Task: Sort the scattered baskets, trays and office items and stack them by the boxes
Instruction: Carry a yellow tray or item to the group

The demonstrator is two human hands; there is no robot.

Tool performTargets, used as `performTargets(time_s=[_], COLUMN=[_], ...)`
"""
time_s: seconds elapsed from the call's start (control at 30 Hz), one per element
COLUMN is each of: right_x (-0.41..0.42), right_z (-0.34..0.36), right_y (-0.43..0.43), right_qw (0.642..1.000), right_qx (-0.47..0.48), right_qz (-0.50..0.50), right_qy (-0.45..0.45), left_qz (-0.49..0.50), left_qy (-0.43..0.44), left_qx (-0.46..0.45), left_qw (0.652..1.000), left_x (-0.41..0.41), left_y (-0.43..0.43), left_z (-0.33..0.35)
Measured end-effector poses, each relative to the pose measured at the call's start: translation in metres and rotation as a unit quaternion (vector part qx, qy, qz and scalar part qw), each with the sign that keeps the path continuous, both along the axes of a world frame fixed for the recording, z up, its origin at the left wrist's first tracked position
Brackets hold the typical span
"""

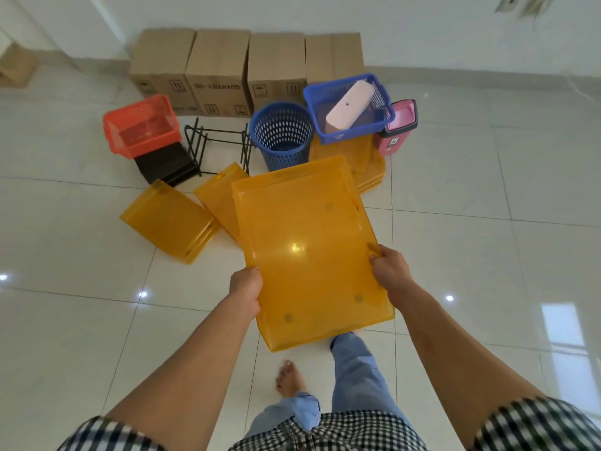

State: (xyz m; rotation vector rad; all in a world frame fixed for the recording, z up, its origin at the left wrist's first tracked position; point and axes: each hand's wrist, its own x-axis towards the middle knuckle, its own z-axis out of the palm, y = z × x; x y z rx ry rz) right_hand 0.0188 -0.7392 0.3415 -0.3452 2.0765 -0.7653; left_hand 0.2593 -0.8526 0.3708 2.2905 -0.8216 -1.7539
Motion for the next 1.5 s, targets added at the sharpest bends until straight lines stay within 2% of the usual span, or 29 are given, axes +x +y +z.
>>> performTargets(time_s=[0.17,0.3,0.47,0.7,0.9,1.1,1.3,1.5], right_x=[-0.046,-0.082,-0.118,-0.147,-0.165,-0.185,-0.201,-0.208], right_z=[-0.025,-0.055,-0.122,-0.261,-0.376,-0.462,-0.515,-0.543], right_y=[-0.056,-0.100,-0.152,-0.196,-0.211,-0.212,-0.219,-0.230], right_qw=[0.999,0.992,0.970,0.933,0.914,0.907,0.922,0.938], right_qx=[0.029,0.064,0.133,0.202,0.209,0.191,0.145,0.131], right_qz=[0.044,0.107,0.181,0.243,0.262,0.269,0.239,0.188], right_qy=[-0.010,0.026,0.096,0.174,0.227,0.263,0.269,0.260], left_qz=[0.037,0.076,0.111,0.133,0.121,0.105,0.100,0.066], left_qy=[-0.028,-0.022,0.008,0.052,0.071,0.081,0.093,0.095], left_qx=[0.018,0.050,0.098,0.141,0.146,0.121,0.088,0.038], left_qw=[0.999,0.996,0.989,0.980,0.979,0.984,0.987,0.993], left_x=[-0.040,-0.070,-0.100,-0.129,-0.149,-0.169,-0.184,-0.194], left_y=[-0.043,-0.071,-0.091,-0.107,-0.109,-0.105,-0.114,-0.131], left_z=[-0.023,-0.065,-0.144,-0.288,-0.408,-0.498,-0.549,-0.564])
